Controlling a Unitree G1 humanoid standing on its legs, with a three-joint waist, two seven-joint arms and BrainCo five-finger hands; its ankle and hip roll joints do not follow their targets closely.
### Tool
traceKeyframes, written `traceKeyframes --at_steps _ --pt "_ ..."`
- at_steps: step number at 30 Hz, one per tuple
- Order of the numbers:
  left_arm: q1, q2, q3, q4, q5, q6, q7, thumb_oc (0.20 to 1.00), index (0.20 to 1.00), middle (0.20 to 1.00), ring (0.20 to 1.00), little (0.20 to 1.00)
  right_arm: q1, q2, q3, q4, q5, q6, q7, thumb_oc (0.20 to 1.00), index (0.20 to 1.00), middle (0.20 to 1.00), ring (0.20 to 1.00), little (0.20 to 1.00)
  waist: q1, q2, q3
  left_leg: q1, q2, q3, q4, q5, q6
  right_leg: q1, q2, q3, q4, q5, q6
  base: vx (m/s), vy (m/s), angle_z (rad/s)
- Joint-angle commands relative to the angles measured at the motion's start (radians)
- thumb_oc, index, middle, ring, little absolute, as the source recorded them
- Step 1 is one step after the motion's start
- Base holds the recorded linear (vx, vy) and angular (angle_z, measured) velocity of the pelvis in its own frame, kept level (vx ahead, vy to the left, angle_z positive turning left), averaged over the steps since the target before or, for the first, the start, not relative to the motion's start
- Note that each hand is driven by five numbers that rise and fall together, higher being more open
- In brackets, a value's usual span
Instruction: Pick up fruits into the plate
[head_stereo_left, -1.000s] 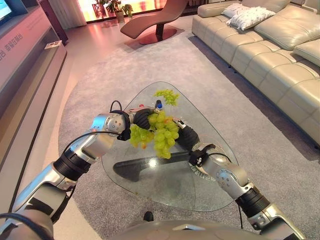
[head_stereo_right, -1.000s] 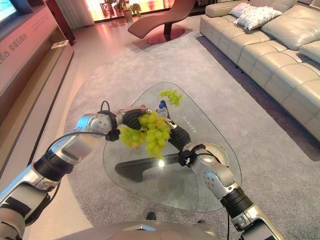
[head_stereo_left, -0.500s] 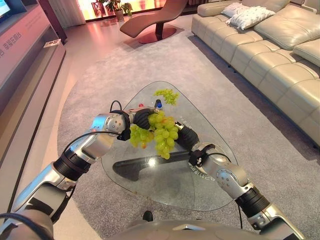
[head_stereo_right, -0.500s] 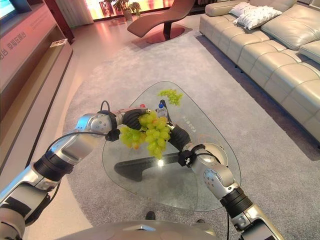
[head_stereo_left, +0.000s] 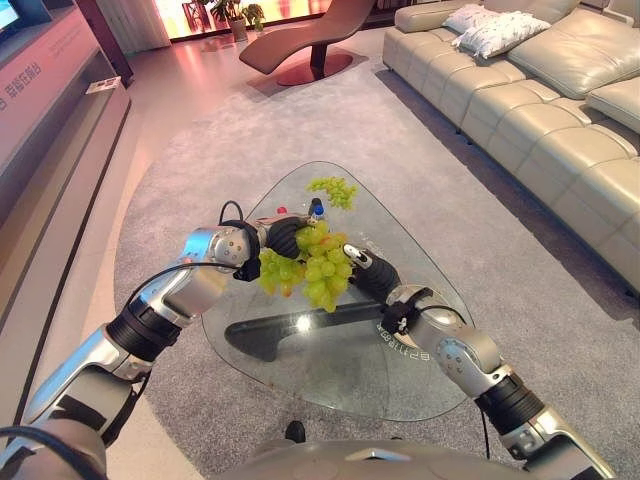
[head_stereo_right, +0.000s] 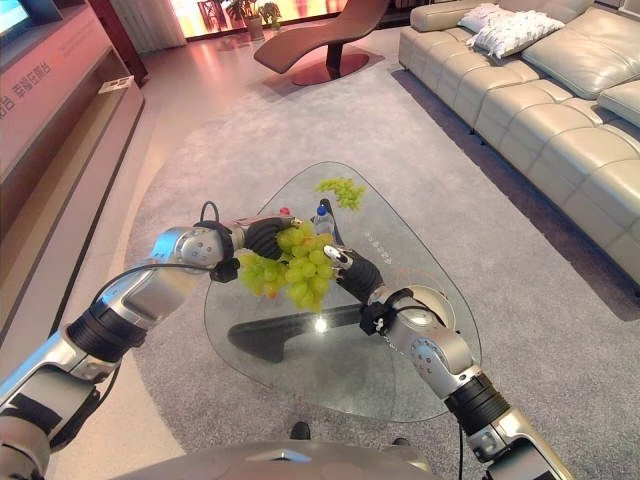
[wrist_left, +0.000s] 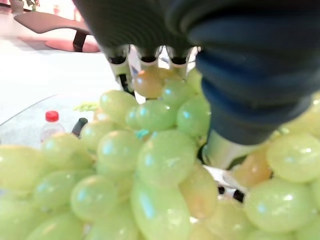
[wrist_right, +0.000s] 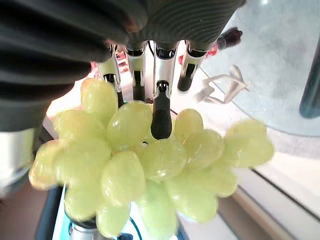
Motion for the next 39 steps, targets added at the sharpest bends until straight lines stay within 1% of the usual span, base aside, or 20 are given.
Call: traceKeyframes --at_steps 1,5,13,18,25,34,37,39 --pt "-0.131 0.054 0.040 0.032 0.033 -0.017 0.022 0.200 0.200 0.200 0.200 0.200 -0.098 0.018 -0.035 -0.130 -0.008 -0.057 0.049 1.000 1.000 1.000 1.000 1.000 0.002 -0.036 -0.003 0.065 -0.085 0.032 0.005 -0.120 0.058 -0.007 0.025 0.063 0.008 0.014 0.020 0.00 0.000 0.00" --pt "-0.125 0.063 0.047 0.032 0.034 -0.022 0.019 0.200 0.200 0.200 0.200 0.200 -0.100 -0.003 -0.044 -0.149 -0.013 -0.051 0.070 1.000 1.000 1.000 1.000 1.000 0.002 -0.038 -0.002 0.064 -0.084 0.034 0.005 -0.120 0.057 -0.008 0.024 0.063 0.007 0.014 0.021 0.00 0.000 0.00" --pt "-0.129 0.105 0.057 0.022 0.031 -0.035 -0.001 0.200 0.200 0.200 0.200 0.200 -0.125 -0.106 -0.056 -0.174 -0.128 0.026 0.150 1.000 1.000 1.000 1.000 1.000 -0.001 -0.045 0.001 0.065 -0.082 0.037 0.005 -0.119 0.056 -0.007 0.025 0.063 0.009 0.014 0.020 0.00 0.000 0.00" --pt "-0.146 0.116 0.051 0.018 0.023 -0.035 -0.005 0.200 0.200 0.200 0.200 0.200 -0.163 -0.147 -0.051 -0.179 -0.152 0.061 0.166 1.000 1.000 1.000 1.000 1.000 0.000 -0.050 0.006 0.067 -0.080 0.036 0.006 -0.119 0.054 -0.005 0.027 0.061 0.011 0.013 0.018 0.00 -0.012 0.00" --pt "-0.147 0.107 0.052 0.007 0.043 -0.039 0.002 0.200 0.200 0.200 0.200 0.200 -0.179 -0.141 -0.033 -0.189 -0.139 0.119 0.188 1.000 1.000 1.000 1.000 1.000 0.002 -0.052 0.009 0.070 -0.080 0.033 0.007 -0.120 0.054 -0.001 0.029 0.063 0.012 0.010 0.015 0.00 0.000 0.00" --pt "-0.145 0.098 0.067 -0.016 0.050 -0.051 0.007 0.200 0.200 0.200 0.200 0.200 -0.173 -0.118 -0.033 -0.188 -0.117 0.158 0.183 1.000 1.000 1.000 1.000 1.000 0.007 -0.053 0.010 0.070 -0.079 0.030 0.008 -0.120 0.052 0.002 0.031 0.060 0.012 0.006 0.014 0.00 0.000 0.00" --pt "-0.147 0.095 0.067 -0.022 0.052 -0.060 0.013 0.200 0.200 0.200 0.200 0.200 -0.169 -0.107 -0.029 -0.182 -0.100 0.161 0.187 1.000 1.000 1.000 1.000 1.000 0.008 -0.052 0.011 0.070 -0.079 0.029 0.009 -0.120 0.052 0.003 0.031 0.058 0.012 0.005 0.013 0.00 0.000 0.00" --pt "-0.148 0.095 0.069 -0.033 0.063 -0.083 0.018 0.200 0.200 0.200 0.200 0.200 -0.167 -0.096 -0.024 -0.185 -0.053 0.179 0.203 1.000 1.000 1.000 1.000 1.000 0.010 -0.052 0.010 0.070 -0.079 0.028 0.008 -0.120 0.051 0.004 0.030 0.056 0.011 0.004 0.013 0.00 0.000 0.00"
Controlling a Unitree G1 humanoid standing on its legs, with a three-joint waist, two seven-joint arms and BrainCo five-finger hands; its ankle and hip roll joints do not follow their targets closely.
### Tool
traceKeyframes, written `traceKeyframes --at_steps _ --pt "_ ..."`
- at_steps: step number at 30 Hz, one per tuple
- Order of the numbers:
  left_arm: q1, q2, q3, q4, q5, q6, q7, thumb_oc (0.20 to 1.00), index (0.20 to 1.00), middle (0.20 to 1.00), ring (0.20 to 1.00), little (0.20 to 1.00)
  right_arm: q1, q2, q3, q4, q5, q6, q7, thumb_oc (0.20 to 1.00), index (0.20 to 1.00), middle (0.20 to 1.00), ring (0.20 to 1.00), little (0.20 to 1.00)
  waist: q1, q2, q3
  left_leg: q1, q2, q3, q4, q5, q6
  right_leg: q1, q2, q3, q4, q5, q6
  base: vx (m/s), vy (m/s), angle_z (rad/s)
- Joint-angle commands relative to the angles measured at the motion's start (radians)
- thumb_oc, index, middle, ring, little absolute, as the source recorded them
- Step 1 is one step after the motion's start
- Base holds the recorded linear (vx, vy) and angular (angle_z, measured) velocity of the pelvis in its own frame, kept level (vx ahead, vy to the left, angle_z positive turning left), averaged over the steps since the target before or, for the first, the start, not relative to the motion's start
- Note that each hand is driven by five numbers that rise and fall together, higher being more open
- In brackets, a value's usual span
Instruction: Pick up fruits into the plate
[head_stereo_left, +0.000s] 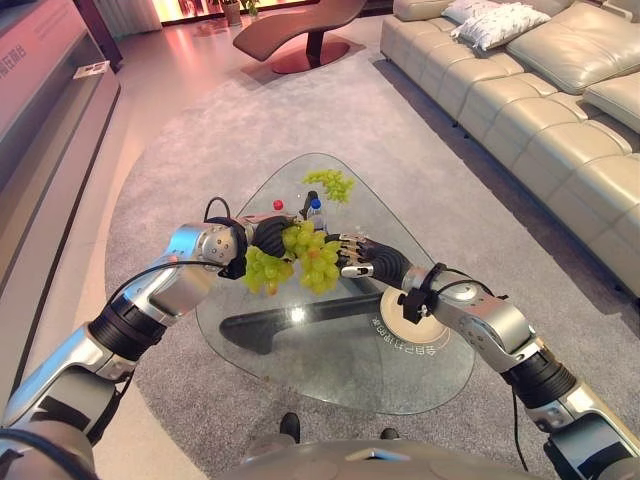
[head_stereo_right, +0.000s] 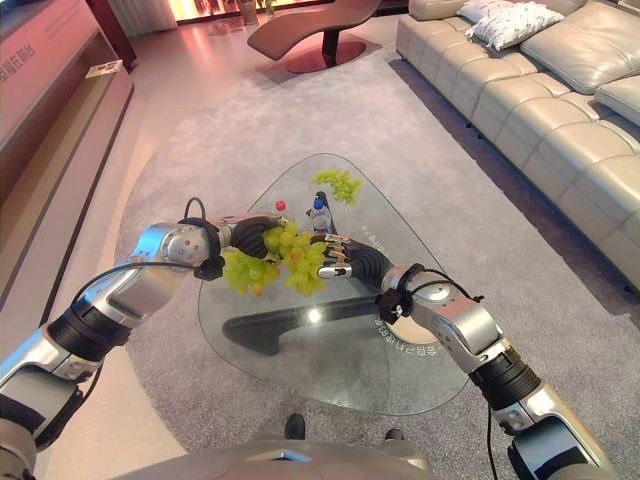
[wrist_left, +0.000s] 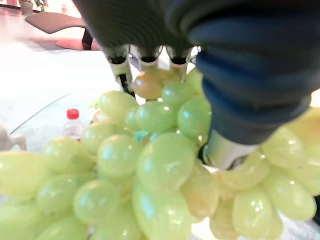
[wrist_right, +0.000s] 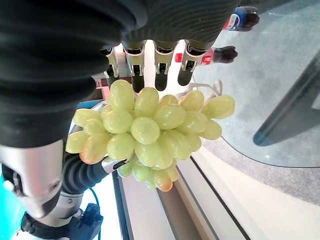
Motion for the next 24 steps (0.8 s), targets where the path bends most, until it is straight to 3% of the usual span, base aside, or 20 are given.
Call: traceKeyframes --at_steps 1,8,9,24 --pt "-0.148 0.019 0.069 -0.027 0.028 -0.079 0.035 0.200 0.200 0.200 0.200 0.200 -0.055 0.046 0.003 -0.088 0.128 -0.005 0.052 1.000 1.000 1.000 1.000 1.000 0.011 -0.027 -0.028 0.066 -0.079 0.021 0.006 -0.118 0.051 0.004 0.030 0.048 0.011 0.003 0.013 0.00 0.000 0.00" --pt "-0.151 0.016 0.070 -0.047 0.024 -0.110 0.034 0.200 0.200 0.200 0.200 0.200 -0.052 0.071 0.017 -0.091 0.205 0.013 0.091 1.000 1.000 1.000 1.000 1.000 0.018 -0.028 -0.030 0.065 -0.080 0.017 0.007 -0.118 0.050 0.004 0.029 0.042 0.012 0.002 0.014 0.00 0.000 0.00" --pt "-0.161 0.011 0.061 -0.056 0.015 -0.122 0.031 0.200 0.200 0.200 0.200 0.200 -0.051 0.093 0.041 -0.095 0.243 0.026 0.133 1.000 1.000 1.000 1.000 1.000 0.023 -0.028 -0.031 0.063 -0.081 0.015 0.007 -0.118 0.049 0.005 0.028 0.037 0.012 0.000 0.014 0.00 0.000 0.00" --pt "-0.171 -0.006 0.053 -0.080 0.003 -0.147 0.032 0.200 0.200 0.200 0.200 0.200 -0.069 0.114 0.077 -0.093 0.248 0.045 0.126 1.000 1.000 1.000 1.000 1.000 0.032 -0.031 -0.035 0.063 -0.085 0.010 0.007 -0.118 0.049 0.006 0.026 0.032 0.012 -0.002 0.014 0.00 0.000 0.00"
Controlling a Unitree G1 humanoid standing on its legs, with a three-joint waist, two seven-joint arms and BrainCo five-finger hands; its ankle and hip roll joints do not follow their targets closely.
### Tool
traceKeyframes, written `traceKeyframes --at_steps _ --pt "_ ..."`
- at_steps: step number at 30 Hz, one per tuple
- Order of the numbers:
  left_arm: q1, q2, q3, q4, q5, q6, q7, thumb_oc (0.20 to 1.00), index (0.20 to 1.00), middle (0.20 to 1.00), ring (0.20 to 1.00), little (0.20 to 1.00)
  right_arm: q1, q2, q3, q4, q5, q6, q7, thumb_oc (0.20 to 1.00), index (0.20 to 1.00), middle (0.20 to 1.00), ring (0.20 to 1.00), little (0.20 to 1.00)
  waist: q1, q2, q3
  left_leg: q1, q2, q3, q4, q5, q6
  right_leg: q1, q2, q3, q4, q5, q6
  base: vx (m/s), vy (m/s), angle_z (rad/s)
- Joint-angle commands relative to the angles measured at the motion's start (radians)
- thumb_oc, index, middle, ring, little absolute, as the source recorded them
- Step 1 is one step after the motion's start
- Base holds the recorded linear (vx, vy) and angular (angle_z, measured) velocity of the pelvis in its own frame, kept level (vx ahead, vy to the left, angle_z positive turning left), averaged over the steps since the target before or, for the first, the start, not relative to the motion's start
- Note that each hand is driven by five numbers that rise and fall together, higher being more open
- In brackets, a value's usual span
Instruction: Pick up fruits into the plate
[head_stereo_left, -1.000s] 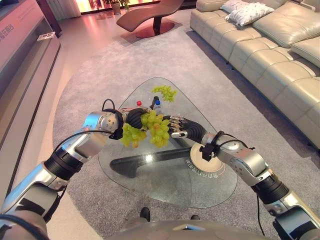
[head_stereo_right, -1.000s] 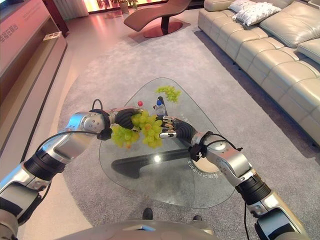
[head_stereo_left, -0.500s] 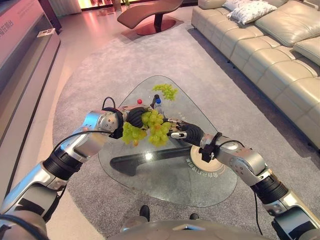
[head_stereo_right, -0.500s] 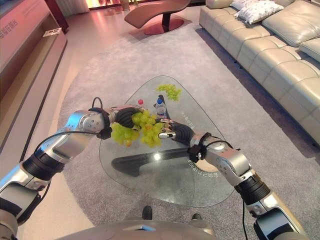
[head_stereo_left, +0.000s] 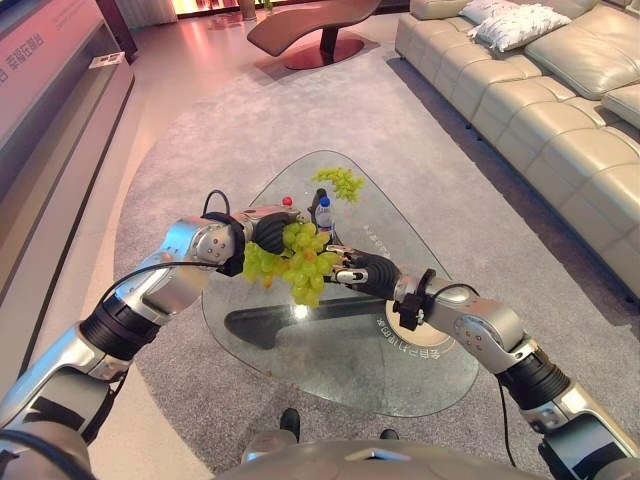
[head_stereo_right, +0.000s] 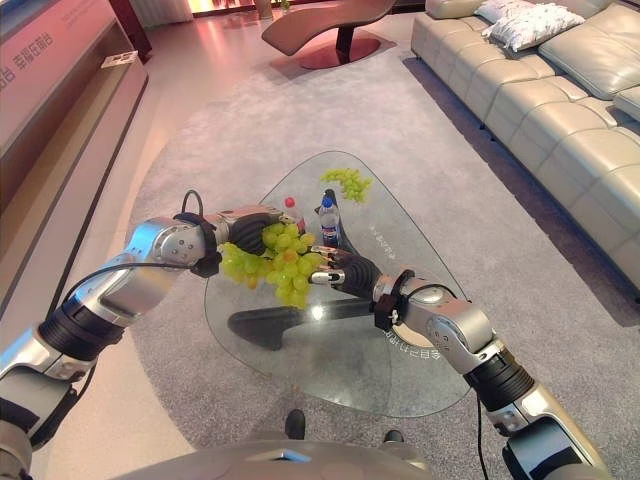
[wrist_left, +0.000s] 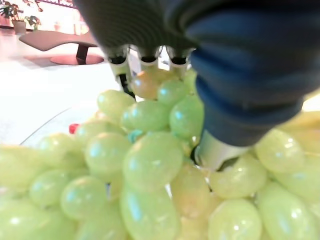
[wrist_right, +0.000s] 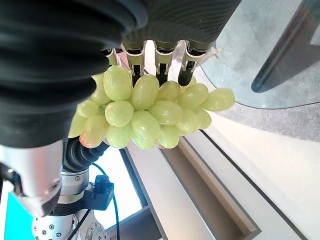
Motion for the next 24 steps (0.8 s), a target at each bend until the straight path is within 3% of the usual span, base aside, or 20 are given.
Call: traceKeyframes --at_steps 1,9,24 --pt "-0.170 -0.026 0.031 -0.057 -0.017 -0.068 0.033 0.200 0.200 0.200 0.200 0.200 -0.071 0.076 0.063 -0.095 0.092 -0.020 0.059 1.000 1.000 1.000 1.000 1.000 -0.003 -0.028 -0.036 0.063 -0.084 0.019 0.007 -0.118 0.049 0.000 0.026 0.039 0.012 -0.002 0.014 0.00 0.000 0.00" --pt "-0.173 -0.024 0.020 -0.078 -0.026 -0.100 0.024 0.200 0.200 0.200 0.200 0.200 -0.066 0.075 0.088 -0.094 0.120 0.012 0.072 1.000 1.000 1.000 1.000 1.000 0.000 -0.029 -0.034 0.062 -0.086 0.017 0.009 -0.118 0.049 0.001 0.023 0.036 0.013 -0.002 0.013 0.00 0.000 0.00" --pt "-0.181 -0.041 -0.009 -0.109 -0.035 -0.100 -0.006 0.200 0.200 0.200 0.200 0.200 -0.069 0.095 0.130 -0.088 0.156 0.085 0.064 1.000 1.000 1.000 1.000 1.000 0.003 -0.029 -0.031 0.065 -0.089 0.021 0.011 -0.119 0.049 0.002 0.019 0.034 0.010 0.002 0.015 0.00 0.002 0.01"
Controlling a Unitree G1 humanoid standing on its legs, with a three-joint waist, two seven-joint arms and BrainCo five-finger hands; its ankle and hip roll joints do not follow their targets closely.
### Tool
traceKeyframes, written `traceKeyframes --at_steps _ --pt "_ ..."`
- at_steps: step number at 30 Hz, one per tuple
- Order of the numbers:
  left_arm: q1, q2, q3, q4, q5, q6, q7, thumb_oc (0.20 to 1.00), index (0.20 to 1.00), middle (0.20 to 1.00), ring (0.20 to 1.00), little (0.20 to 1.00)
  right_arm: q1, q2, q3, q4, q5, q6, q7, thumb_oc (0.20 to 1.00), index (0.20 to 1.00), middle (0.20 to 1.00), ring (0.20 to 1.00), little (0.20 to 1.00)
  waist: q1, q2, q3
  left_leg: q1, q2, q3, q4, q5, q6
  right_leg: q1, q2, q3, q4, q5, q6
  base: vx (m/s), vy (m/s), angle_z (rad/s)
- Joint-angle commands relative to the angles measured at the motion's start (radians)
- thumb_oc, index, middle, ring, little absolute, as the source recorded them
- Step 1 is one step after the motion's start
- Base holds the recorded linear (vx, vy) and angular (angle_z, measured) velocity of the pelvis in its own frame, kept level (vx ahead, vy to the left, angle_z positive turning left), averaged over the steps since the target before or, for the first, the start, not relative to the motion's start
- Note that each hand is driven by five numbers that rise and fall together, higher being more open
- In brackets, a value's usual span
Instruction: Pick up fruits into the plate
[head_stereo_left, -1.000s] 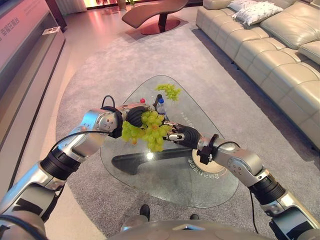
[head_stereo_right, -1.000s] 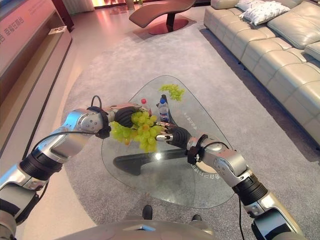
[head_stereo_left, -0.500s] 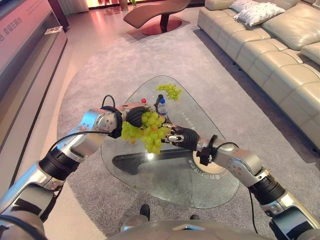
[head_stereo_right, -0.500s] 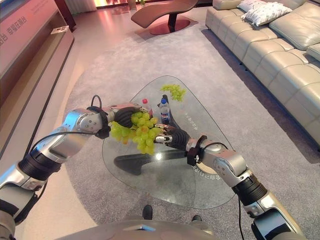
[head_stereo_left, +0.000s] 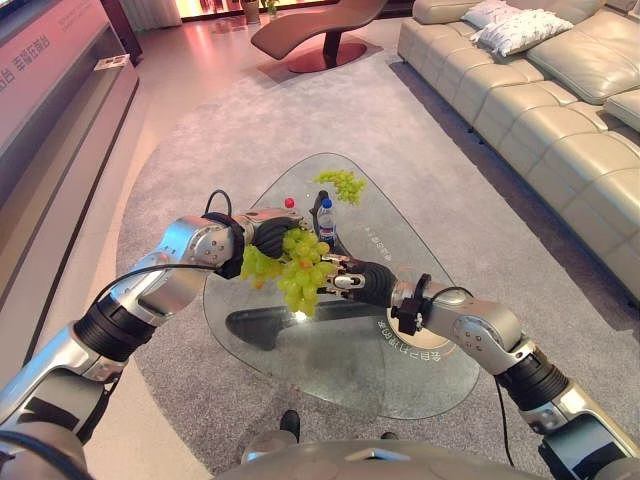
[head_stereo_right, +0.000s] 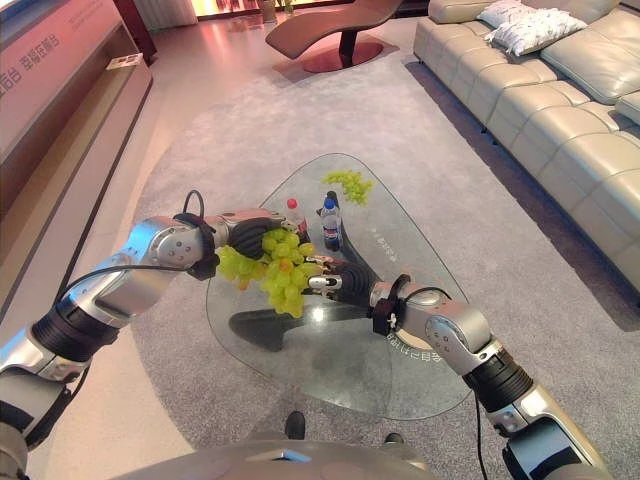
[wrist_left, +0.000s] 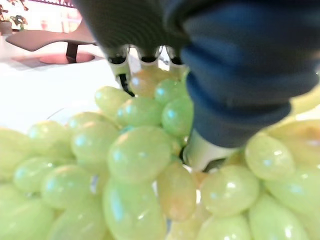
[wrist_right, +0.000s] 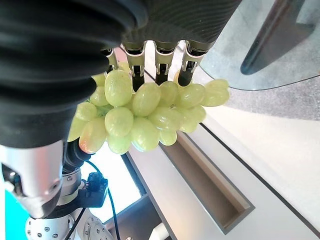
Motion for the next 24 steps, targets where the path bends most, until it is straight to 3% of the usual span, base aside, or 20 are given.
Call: traceKeyframes --at_steps 1,5,8,11,12,13,17,20,24 --pt "-0.181 -0.066 -0.002 -0.080 -0.037 -0.054 0.045 0.200 0.200 0.200 0.200 0.200 -0.069 0.098 0.107 -0.086 0.084 0.007 0.060 1.000 1.000 1.000 1.000 1.000 0.002 -0.029 -0.030 0.058 -0.088 0.030 0.011 -0.120 0.048 -0.009 0.019 0.041 0.010 0.002 0.015 0.00 0.000 0.00" --pt "-0.168 -0.070 0.010 -0.066 -0.069 -0.019 0.062 0.200 0.200 0.200 0.200 0.200 -0.061 0.108 0.111 -0.067 0.089 -0.026 0.069 1.000 1.000 1.000 1.000 1.000 0.007 -0.029 -0.033 0.058 -0.087 0.036 0.011 -0.119 0.047 -0.007 0.018 0.037 0.006 0.004 0.016 0.00 0.000 0.00" --pt "-0.137 -0.060 0.029 -0.045 -0.140 0.017 0.094 0.200 0.200 0.200 0.200 0.200 -0.036 0.100 0.091 -0.065 0.128 -0.093 0.046 1.000 1.000 1.000 1.000 1.000 0.008 -0.028 -0.035 0.058 -0.087 0.039 0.011 -0.119 0.046 -0.008 0.017 0.036 0.006 0.005 0.017 0.00 0.000 0.00" --pt "-0.068 -0.050 0.072 -0.016 -0.245 0.038 0.159 0.200 0.200 0.200 0.200 0.200 0.011 0.092 0.030 -0.045 0.122 -0.230 0.005 1.000 1.000 1.000 1.000 1.000 0.006 -0.023 -0.037 0.057 -0.085 0.044 0.013 -0.119 0.048 -0.012 0.016 0.037 0.008 0.006 0.020 0.00 0.000 0.00" --pt "-0.060 -0.049 0.077 -0.013 -0.259 0.040 0.167 0.200 0.200 0.200 0.200 0.200 0.018 0.091 0.022 -0.044 0.125 -0.243 0.004 1.000 1.000 1.000 1.000 1.000 0.006 -0.023 -0.037 0.056 -0.084 0.045 0.014 -0.119 0.048 -0.012 0.016 0.038 0.008 0.006 0.020 0.00 0.000 0.00" --pt "-0.013 -0.057 0.113 0.007 -0.316 0.038 0.217 0.200 0.200 0.200 0.200 0.200 0.056 0.103 -0.016 -0.028 0.145 -0.300 -0.004 1.000 1.000 1.000 1.000 1.000 0.002 -0.020 -0.037 0.056 -0.084 0.048 0.013 -0.118 0.051 -0.015 0.017 0.041 0.008 0.008 0.020 0.00 0.000 0.00" --pt "0.100 -0.096 0.194 0.055 -0.399 -0.004 0.283 0.200 0.200 0.200 0.200 0.200 0.160 0.174 -0.088 0.043 0.169 -0.417 -0.014 1.000 1.000 1.000 1.000 1.000 -0.002 -0.011 -0.036 0.057 -0.083 0.052 0.012 -0.119 0.057 -0.018 0.017 0.047 0.006 0.011 0.020 0.00 0.000 0.00" --pt "0.150 -0.123 0.228 0.078 -0.441 -0.029 0.312 0.200 0.200 0.200 0.200 0.200 0.206 0.224 -0.109 0.129 0.185 -0.465 0.003 1.000 1.000 1.000 1.000 1.000 -0.003 -0.002 -0.034 0.066 -0.083 0.050 0.010 -0.128 0.059 -0.011 0.016 0.045 0.005 0.003 0.019 0.00 0.000 0.00" --pt "0.151 -0.124 0.234 0.085 -0.447 -0.041 0.310 0.200 0.200 0.200 0.200 0.200 0.211 0.237 -0.111 0.164 0.189 -0.476 0.014 1.000 1.000 1.000 1.000 1.000 -0.001 0.001 -0.033 0.065 -0.084 0.045 0.010 -0.128 0.059 -0.011 0.014 0.041 0.005 0.003 0.018 0.00 0.000 0.00"
